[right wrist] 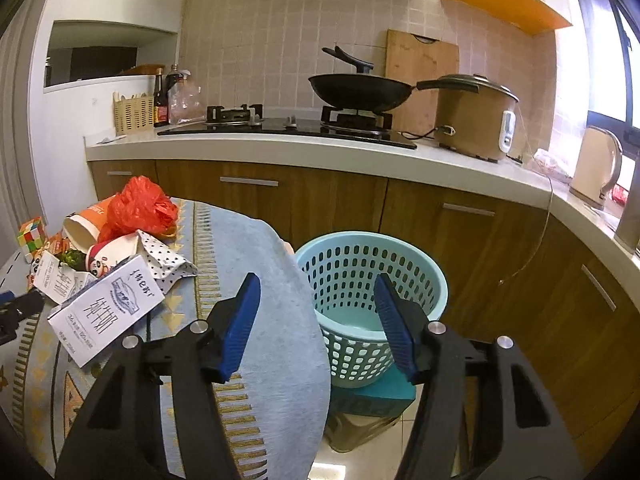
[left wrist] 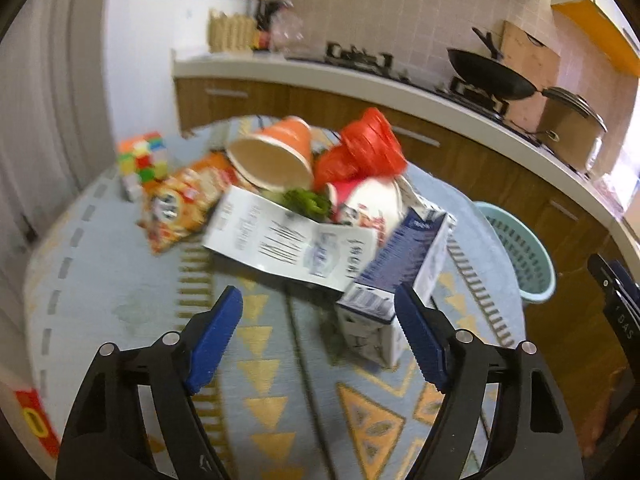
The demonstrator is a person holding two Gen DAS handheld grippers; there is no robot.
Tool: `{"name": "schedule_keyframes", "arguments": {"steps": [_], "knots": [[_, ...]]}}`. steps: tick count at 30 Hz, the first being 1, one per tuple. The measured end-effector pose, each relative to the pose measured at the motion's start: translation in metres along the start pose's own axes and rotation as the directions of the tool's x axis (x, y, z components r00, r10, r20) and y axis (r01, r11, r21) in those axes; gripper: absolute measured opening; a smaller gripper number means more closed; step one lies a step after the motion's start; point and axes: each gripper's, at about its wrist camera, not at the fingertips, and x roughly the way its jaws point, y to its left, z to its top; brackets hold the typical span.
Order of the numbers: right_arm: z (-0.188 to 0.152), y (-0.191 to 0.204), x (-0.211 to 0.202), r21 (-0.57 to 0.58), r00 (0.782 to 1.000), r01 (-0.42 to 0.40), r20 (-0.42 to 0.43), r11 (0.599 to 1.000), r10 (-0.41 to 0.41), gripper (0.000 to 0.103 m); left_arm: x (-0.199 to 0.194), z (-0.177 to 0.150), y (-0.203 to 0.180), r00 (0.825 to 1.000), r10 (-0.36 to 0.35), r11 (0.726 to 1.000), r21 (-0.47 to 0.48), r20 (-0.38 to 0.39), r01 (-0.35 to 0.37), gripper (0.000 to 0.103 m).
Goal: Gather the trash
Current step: 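Grasp the blue milk carton with the left tool while the right tool grasps the heart-print paper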
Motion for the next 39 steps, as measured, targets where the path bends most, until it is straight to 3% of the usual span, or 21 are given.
{"name": "schedule_keyframes", "arguments": {"steps": [5,10,13,15,19,25,27,29,35,39], "knots": [[0.0,-0.007,0.003,0.009,1.0,0.015,-0.003,1.0,-0.015,0.055,0.018,0.0,-0.017,0.991,-0.118,0.993,0.024,-0.066,0.12,0.071],[0.001,-0.013,0.004,0.021,1.0,0.027,-0.005,0.999,-0.027,0.055,0.026,-0.007,-0.04,0.967,-0.229,0.971,0.043,-0.114,0.235,0.071],[0.001,-0.014,0.005,0.021,1.0,0.03,-0.006,0.999,-0.029,0.055,0.023,-0.011,-0.058,0.941,-0.305,0.948,0.051,-0.144,0.315,0.071],[0.001,-0.015,0.006,0.024,1.0,0.028,-0.008,0.999,-0.028,0.055,0.021,-0.012,-0.07,0.935,-0.321,0.94,0.073,-0.151,0.334,0.072],[0.003,-0.018,0.012,0.032,1.0,0.024,-0.015,0.999,-0.023,0.055,0.032,-0.003,-0.082,0.956,-0.243,0.955,0.131,-0.166,0.266,0.074],[0.005,-0.028,0.019,0.052,0.999,0.033,-0.02,0.998,-0.032,0.055,0.069,0.006,-0.096,0.931,-0.234,0.956,0.109,-0.279,0.274,0.076],[0.006,-0.031,0.023,0.058,0.999,0.028,-0.026,0.998,-0.026,0.055,0.078,0.004,-0.1,0.932,-0.208,0.962,0.109,-0.296,0.25,0.077],[0.009,-0.03,0.027,0.056,0.999,0.007,-0.036,0.998,-0.005,0.055,0.089,0.002,-0.106,0.942,-0.152,0.971,0.132,-0.3,0.199,0.067],[0.02,-0.007,0.049,0.024,0.986,-0.145,-0.079,0.989,0.146,0.055,0.077,0.004,-0.1,0.957,-0.149,0.973,0.133,-0.247,0.186,0.065],[0.031,0.019,0.079,0.03,0.944,-0.284,-0.165,0.958,0.285,0.055,0.053,0.004,-0.076,0.962,-0.177,0.977,0.083,-0.208,0.198,0.065]]}}
